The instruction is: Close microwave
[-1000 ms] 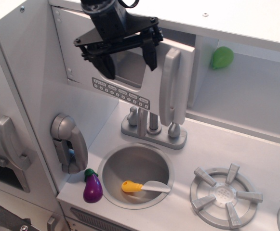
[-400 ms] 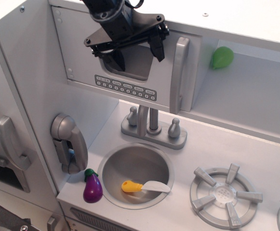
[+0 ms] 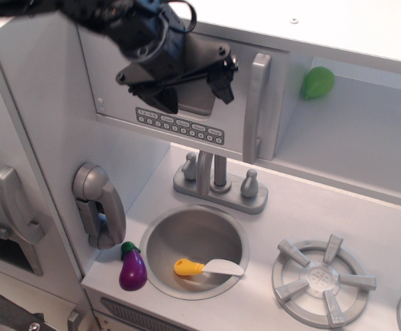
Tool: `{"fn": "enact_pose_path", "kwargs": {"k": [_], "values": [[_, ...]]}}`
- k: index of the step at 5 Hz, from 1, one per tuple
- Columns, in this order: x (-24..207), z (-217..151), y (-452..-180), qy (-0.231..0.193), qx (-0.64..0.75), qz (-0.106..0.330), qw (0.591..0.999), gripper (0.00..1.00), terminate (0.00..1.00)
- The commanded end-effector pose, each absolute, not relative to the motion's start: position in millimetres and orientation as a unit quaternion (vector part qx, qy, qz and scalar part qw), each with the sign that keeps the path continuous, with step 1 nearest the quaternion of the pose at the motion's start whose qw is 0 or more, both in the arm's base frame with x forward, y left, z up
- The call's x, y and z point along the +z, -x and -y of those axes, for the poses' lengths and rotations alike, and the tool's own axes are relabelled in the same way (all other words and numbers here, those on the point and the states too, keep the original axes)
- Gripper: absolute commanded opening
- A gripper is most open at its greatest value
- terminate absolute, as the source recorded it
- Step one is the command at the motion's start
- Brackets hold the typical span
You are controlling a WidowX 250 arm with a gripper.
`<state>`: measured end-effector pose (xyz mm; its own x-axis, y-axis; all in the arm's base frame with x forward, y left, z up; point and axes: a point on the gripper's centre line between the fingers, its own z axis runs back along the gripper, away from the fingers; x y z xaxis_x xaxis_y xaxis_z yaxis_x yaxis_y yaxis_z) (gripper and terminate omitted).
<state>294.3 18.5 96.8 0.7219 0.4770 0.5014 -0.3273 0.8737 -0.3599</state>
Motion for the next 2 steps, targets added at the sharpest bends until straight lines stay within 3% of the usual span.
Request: {"fn": "enact_pose_path", "kwargs": {"k": [1, 2], "values": [[107, -29, -239, 0.111, 0.17, 0.207, 0.957, 1.0, 0.0], [107, -30, -211, 0.115, 0.138, 0.176, 0.968, 1.0, 1.0]]}}
